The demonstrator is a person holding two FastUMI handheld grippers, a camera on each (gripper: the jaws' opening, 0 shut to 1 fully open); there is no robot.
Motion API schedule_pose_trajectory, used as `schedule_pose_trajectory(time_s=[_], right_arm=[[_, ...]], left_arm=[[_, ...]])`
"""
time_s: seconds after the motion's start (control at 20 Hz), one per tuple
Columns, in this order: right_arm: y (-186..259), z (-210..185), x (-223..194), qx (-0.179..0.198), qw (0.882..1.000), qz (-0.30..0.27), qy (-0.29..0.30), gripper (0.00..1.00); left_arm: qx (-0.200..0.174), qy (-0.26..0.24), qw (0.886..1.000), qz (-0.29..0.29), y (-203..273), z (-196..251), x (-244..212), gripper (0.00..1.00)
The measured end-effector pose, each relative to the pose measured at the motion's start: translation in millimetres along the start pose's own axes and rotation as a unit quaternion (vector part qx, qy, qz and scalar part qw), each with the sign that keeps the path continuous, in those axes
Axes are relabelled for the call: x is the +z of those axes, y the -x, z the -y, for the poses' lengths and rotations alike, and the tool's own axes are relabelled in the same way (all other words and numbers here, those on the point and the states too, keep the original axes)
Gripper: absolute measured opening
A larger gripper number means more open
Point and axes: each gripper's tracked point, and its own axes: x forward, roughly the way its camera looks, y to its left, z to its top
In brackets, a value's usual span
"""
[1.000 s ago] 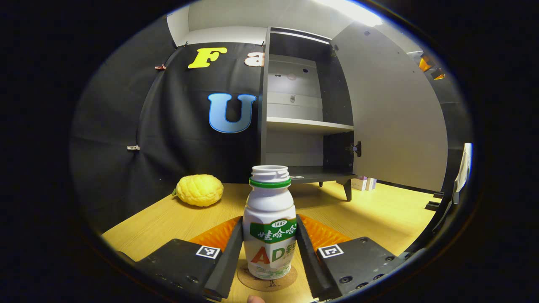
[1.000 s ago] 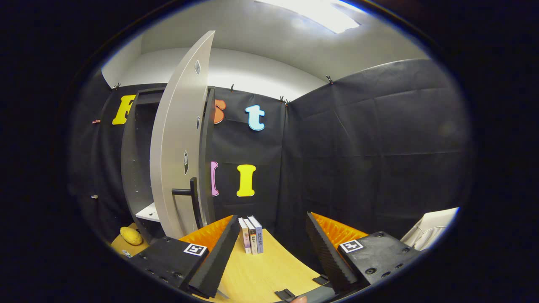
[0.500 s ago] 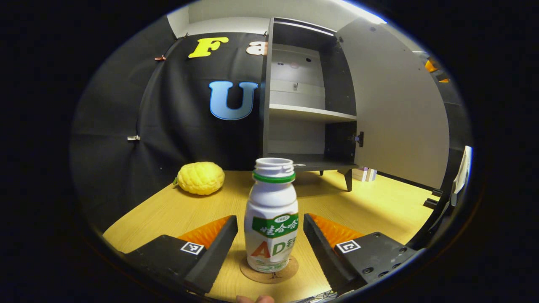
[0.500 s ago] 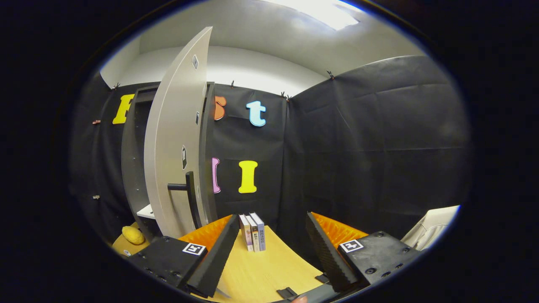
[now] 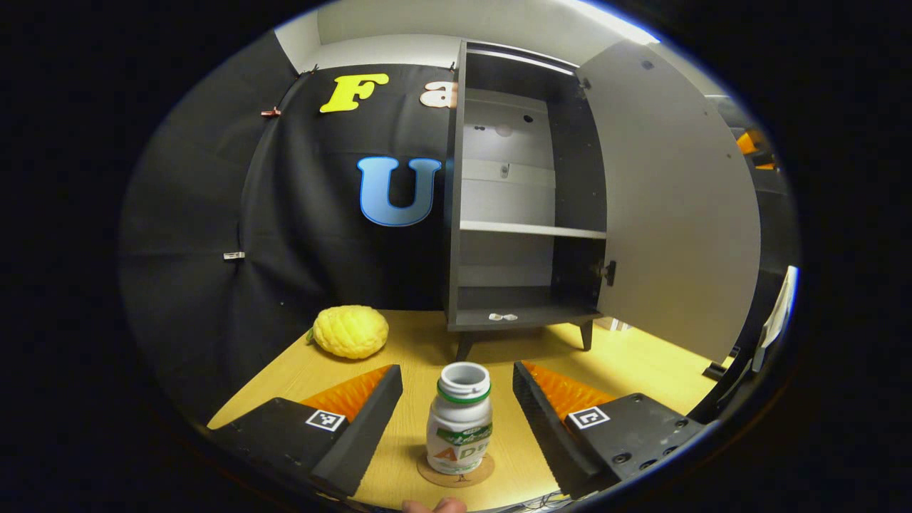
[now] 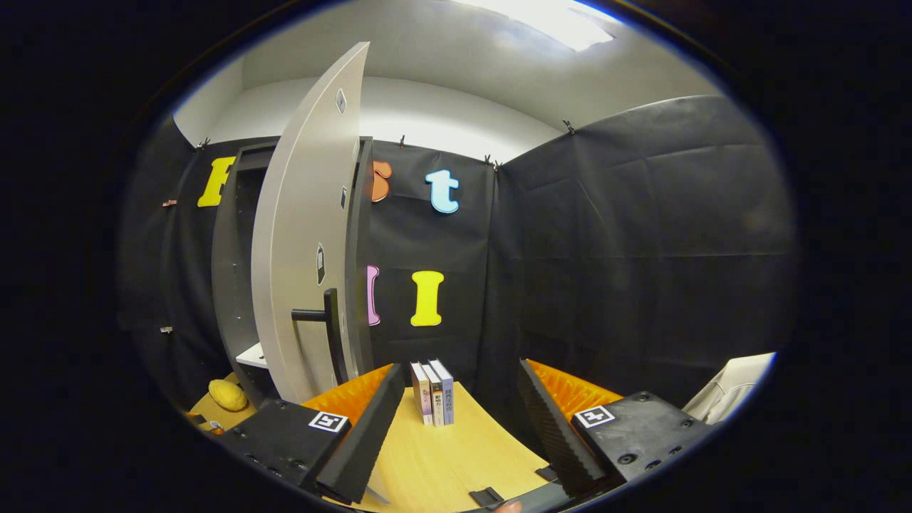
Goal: Open the cabinet door with the right hand, grasp the bottle in the cabinet with the left hand and place it on the coaster, then close the cabinet door with the right hand.
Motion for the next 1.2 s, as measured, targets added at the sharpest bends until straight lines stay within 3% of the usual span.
schedule_pose_trajectory(time_s=[0.15,0.2,0.25,0.55,0.75,1.2], right_arm=[[-7.1,2.8,-3.1,0.011,1.000,-0.012,-0.005,0.99],[-9.7,4.3,-1.7,0.014,1.000,-0.012,-0.008,0.94],[-11.2,4.5,-1.2,0.017,1.000,-0.011,-0.012,0.99],[-30.1,10.1,3.4,0.029,0.999,-0.010,-0.024,0.99],[-40.2,-0.5,0.4,0.056,0.998,-0.021,-0.035,0.97],[-38.4,-34.7,1.5,0.111,0.993,-0.023,-0.039,0.98]], left_arm=[[0.007,0.017,1.000,0.010,11.3,8.6,51.1,0.96],[0.015,0.015,1.000,0.018,13.6,10.4,72.7,0.96],[0.023,0.008,0.999,0.027,15.3,10.3,92.1,0.96],[0.058,-0.002,0.997,0.041,25.3,15.6,170.8,0.96],[0.076,-0.010,0.995,0.059,40.4,21.9,226.9,0.95],[0.103,-0.015,0.992,0.067,54.8,19.4,255.8,0.96]])
